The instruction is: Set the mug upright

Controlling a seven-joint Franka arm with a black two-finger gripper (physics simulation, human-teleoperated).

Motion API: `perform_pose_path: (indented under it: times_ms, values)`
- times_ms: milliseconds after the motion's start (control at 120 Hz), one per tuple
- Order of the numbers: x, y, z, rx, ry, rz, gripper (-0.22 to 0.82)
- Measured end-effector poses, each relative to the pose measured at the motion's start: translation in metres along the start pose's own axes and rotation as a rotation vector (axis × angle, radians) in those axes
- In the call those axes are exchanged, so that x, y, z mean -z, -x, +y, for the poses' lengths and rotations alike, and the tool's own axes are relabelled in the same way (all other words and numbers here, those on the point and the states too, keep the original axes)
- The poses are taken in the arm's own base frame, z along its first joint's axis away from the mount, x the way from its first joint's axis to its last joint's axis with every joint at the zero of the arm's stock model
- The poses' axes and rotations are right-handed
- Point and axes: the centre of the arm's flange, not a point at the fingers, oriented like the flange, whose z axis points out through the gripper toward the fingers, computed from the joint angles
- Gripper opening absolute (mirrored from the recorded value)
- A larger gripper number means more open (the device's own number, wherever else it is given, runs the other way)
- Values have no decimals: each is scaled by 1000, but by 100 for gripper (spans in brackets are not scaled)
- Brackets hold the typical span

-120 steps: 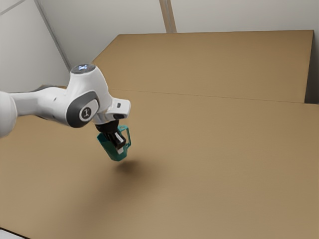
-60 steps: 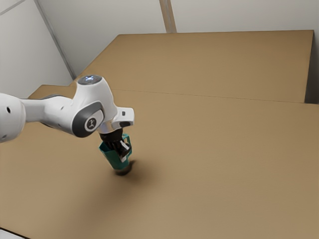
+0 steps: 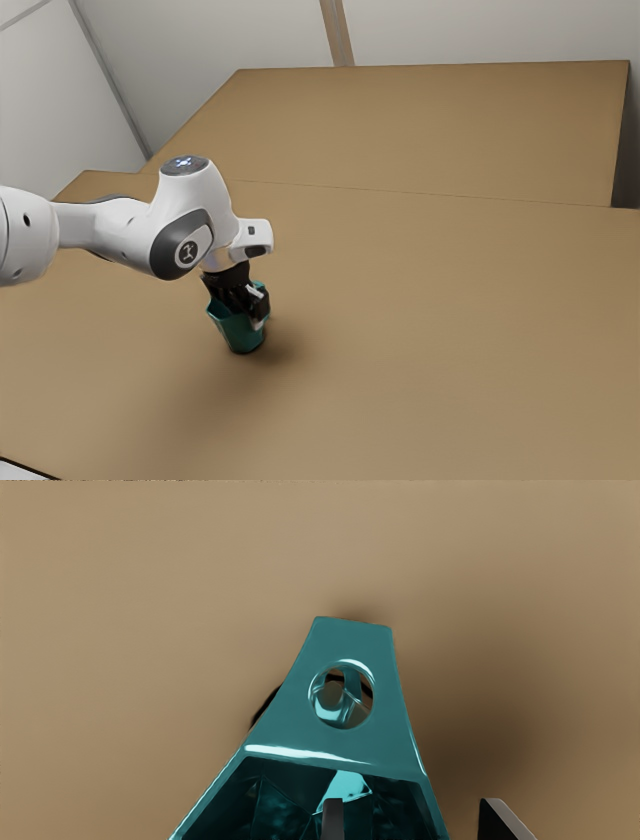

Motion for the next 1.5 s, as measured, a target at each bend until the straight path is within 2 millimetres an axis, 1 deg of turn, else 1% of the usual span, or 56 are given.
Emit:
perform_pose_path:
  times_ms: [83, 175, 342, 425, 558, 642, 750, 842, 1017, 1192, 1350, 1500]
  values:
    - [10, 0, 3, -2, -2, 21, 37]
    - [25, 1, 9, -12, -4, 51, 44]
    - [46, 1, 12, -12, -8, 88, 52]
    - [60, -5, 13, -11, -9, 99, 54]
    - [86, -23, 16, -9, -6, 101, 56]
    - [105, -41, 15, 6, 7, 93, 57]
    - [128, -51, 7, 36, 19, 72, 57]
    - [146, -54, 2, 57, 23, 53, 58]
    - [181, -65, -2, 75, 29, 37, 58]
    - [207, -68, -14, 106, 31, 30, 58]
    - [225, -72, -28, 136, 30, 43, 58]
    - [237, -72, -37, 156, 29, 55, 58]
